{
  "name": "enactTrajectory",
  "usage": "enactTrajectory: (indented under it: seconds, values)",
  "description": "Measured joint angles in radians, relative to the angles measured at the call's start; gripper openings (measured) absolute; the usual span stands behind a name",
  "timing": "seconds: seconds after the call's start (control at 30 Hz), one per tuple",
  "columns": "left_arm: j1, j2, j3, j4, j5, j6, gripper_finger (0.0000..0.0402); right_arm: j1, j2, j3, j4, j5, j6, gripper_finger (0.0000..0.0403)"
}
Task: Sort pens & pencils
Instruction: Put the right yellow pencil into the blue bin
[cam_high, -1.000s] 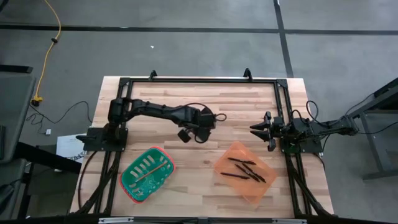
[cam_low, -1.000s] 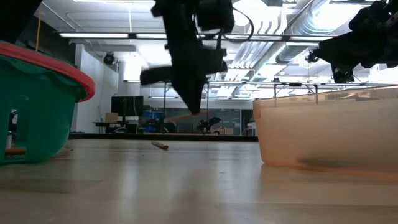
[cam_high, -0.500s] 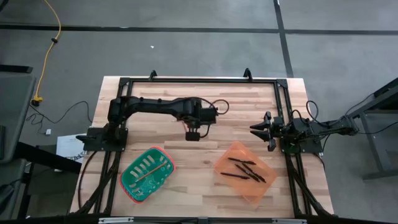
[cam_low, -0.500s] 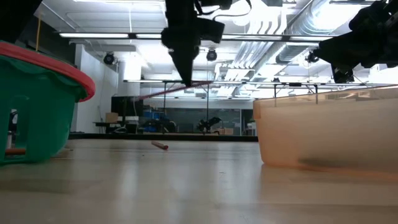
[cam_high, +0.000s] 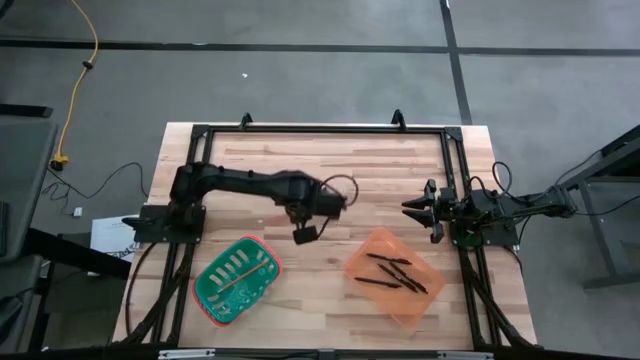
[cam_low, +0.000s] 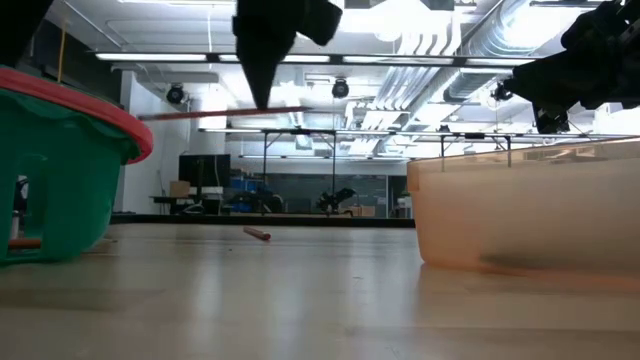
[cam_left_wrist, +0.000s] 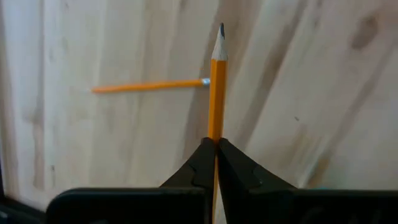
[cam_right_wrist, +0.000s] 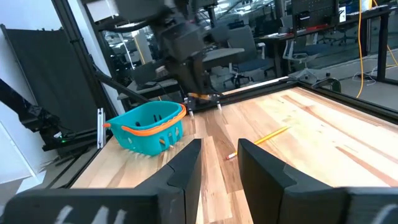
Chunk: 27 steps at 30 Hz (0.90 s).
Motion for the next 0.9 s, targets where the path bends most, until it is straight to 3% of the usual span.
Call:
enactTrajectory:
  seconds: [0.57, 0.9]
  values:
    - [-0.257, -0.033, 0.000, -0.063, -0.009, -0.411, 0.0000, 0.000, 0.000, 0.000, 0.000, 0.000, 0.000, 0.0096]
    - [-0.419, -0.038, 0.000, -0.063, -0.112, -0.586, 0.0000, 0.000, 0.000, 0.000, 0.000, 0.000, 0.000, 0.0096]
